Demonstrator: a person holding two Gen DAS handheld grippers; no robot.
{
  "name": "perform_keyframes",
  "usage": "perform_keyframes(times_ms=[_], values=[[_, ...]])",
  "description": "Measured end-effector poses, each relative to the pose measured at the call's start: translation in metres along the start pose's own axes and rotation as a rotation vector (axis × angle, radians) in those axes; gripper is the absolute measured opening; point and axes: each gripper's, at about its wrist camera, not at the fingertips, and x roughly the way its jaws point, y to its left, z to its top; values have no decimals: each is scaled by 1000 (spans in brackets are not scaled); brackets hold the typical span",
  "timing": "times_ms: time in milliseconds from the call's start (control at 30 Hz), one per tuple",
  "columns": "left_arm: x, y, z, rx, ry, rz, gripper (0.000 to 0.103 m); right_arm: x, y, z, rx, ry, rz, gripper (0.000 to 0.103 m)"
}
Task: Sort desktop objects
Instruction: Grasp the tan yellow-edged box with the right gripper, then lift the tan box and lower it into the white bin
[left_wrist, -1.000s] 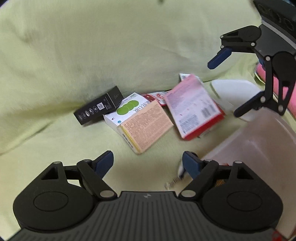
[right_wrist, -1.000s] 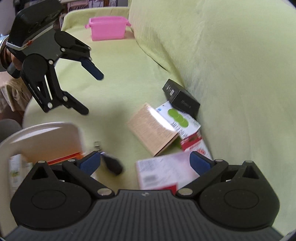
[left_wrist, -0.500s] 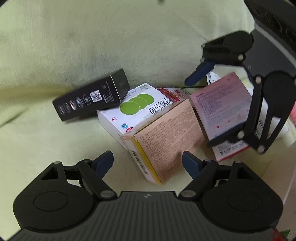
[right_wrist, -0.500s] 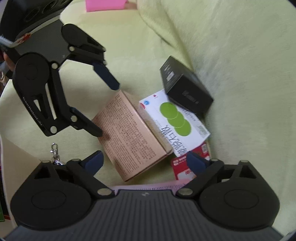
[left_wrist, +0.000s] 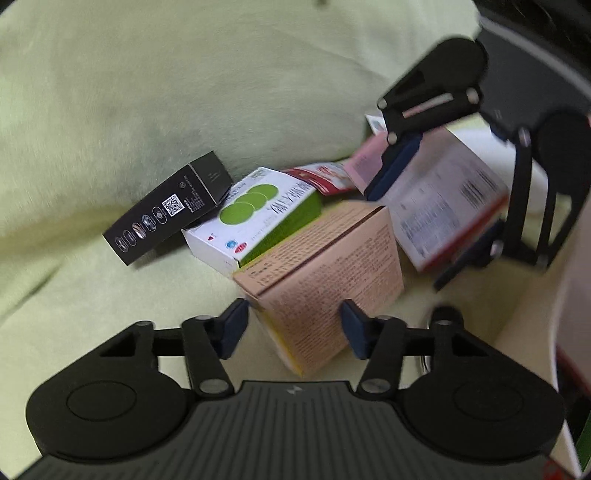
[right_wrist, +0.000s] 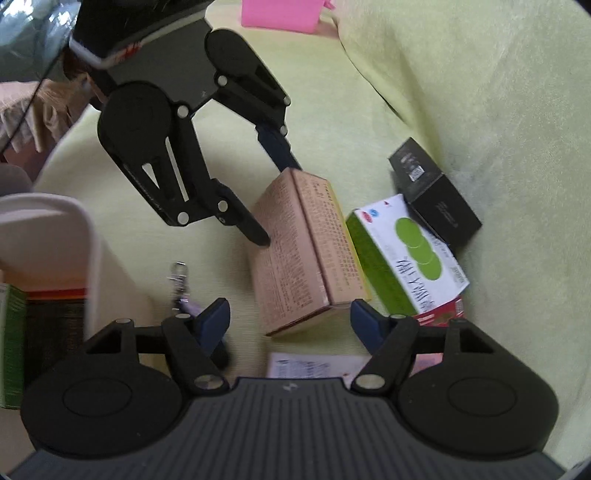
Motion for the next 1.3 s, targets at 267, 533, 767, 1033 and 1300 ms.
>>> perform_keyframes(times_ms=[267,533,767,1033,1300], values=[[0,-28,-21,97,40,19,52,12,1,2,12,34,-28,76],[1,-16,-18,67,15,32,51,29,0,6,18,37,-2,70],[3,-29,-14,122,21,36,33,29,9,7,6,28,9,41],[-15,-29,-2,112,-8,59,30,9,13,18,-33,-14,-43,40],[-48,-37,14,127,-57,90,31,-28,21,32,-66,-34,-94,40]])
